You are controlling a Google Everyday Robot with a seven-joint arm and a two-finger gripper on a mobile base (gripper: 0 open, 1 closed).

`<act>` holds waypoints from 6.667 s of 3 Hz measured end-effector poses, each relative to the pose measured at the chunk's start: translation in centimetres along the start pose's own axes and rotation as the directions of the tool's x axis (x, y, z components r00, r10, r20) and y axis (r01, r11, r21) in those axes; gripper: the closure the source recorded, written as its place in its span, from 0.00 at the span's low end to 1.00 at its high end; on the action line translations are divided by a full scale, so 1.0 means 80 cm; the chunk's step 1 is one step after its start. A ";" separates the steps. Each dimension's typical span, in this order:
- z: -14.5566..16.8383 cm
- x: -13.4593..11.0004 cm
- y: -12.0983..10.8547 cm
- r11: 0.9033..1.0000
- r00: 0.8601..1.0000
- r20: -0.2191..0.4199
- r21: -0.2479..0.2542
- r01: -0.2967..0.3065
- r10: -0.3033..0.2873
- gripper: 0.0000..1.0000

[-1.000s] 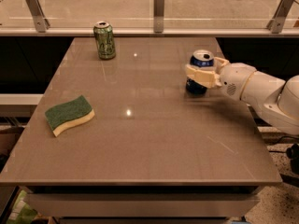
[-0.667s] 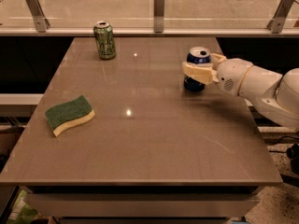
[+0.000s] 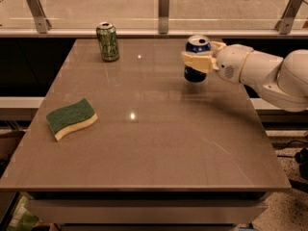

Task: Move pepsi can near green can

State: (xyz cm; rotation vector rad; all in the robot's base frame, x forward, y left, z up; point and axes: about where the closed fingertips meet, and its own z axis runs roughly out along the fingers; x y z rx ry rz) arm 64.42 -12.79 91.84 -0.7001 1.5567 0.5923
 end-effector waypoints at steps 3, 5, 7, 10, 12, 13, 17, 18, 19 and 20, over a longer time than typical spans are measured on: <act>0.080 -0.041 -0.001 0.993 0.997 0.039 -0.091 0.077 -0.074 1.00; 0.142 -0.045 0.012 0.973 0.995 0.053 -0.212 0.095 -0.086 1.00; 0.183 -0.044 0.036 0.947 0.995 0.058 -0.308 0.091 -0.076 1.00; 0.242 -0.033 0.104 0.936 0.998 0.048 -0.349 0.047 -0.032 1.00; 0.255 -0.020 0.099 0.966 0.997 0.056 -0.249 0.062 -0.050 1.00; 0.260 -0.011 0.096 0.973 0.996 0.059 -0.219 0.075 -0.064 1.00; 0.268 -0.002 0.101 0.973 0.997 0.059 -0.220 0.068 -0.056 0.36; 0.270 -0.003 0.104 0.972 0.997 0.060 -0.224 0.068 -0.056 0.12; 0.271 -0.004 0.107 0.971 0.997 0.061 -0.228 0.068 -0.055 0.00; 0.272 -0.004 0.107 0.971 0.997 0.061 -0.228 0.068 -0.055 0.00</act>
Offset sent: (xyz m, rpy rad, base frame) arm 0.0520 0.0415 0.0327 -0.0261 -0.0861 0.0863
